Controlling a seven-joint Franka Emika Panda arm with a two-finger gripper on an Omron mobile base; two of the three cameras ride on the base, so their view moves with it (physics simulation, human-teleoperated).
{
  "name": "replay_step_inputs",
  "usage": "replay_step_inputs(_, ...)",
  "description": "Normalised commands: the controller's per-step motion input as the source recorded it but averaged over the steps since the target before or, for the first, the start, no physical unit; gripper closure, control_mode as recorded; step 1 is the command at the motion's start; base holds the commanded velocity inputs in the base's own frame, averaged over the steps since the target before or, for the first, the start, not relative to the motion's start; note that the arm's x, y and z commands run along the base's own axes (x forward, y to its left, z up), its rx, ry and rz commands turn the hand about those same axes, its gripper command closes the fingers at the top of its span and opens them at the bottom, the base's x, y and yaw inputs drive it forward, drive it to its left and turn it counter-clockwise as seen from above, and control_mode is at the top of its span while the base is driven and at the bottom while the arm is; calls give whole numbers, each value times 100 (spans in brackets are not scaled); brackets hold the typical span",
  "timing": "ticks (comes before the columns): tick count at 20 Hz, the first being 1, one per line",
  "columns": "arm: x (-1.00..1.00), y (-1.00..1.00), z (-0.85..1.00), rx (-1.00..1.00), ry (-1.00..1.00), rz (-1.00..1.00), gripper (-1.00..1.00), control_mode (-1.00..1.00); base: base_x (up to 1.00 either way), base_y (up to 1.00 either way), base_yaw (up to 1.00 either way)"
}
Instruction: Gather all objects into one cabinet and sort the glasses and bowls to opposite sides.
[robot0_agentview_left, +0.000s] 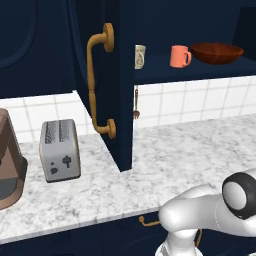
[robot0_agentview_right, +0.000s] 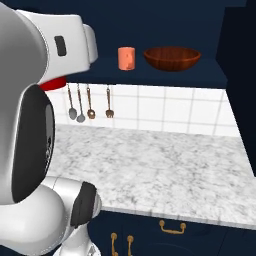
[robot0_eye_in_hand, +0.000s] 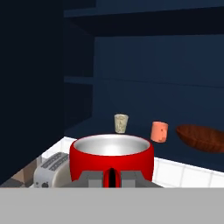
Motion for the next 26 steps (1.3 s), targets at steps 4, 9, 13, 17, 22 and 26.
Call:
replay_step_inputs(4, -3, 10, 0, 16, -3, 0, 100, -100, 0, 0, 0)
replay_step_inputs(9, 15, 66, 0, 18, -1, 0, 100, -100, 0, 0, 0)
replay_step_inputs(13, 41, 63, -1, 14, -1, 0, 100, -100, 0, 0, 0)
replay_step_inputs(17, 42, 70, -22, 25, -19, -5, 100, -100, 0, 0, 0)
replay_step_inputs(22, 66, 33, -48, 27, -29, -4, 100, -100, 0, 0, 0)
replay_step_inputs(26, 65, -4, -55, 8, -37, -2, 100, -100, 0, 0, 0)
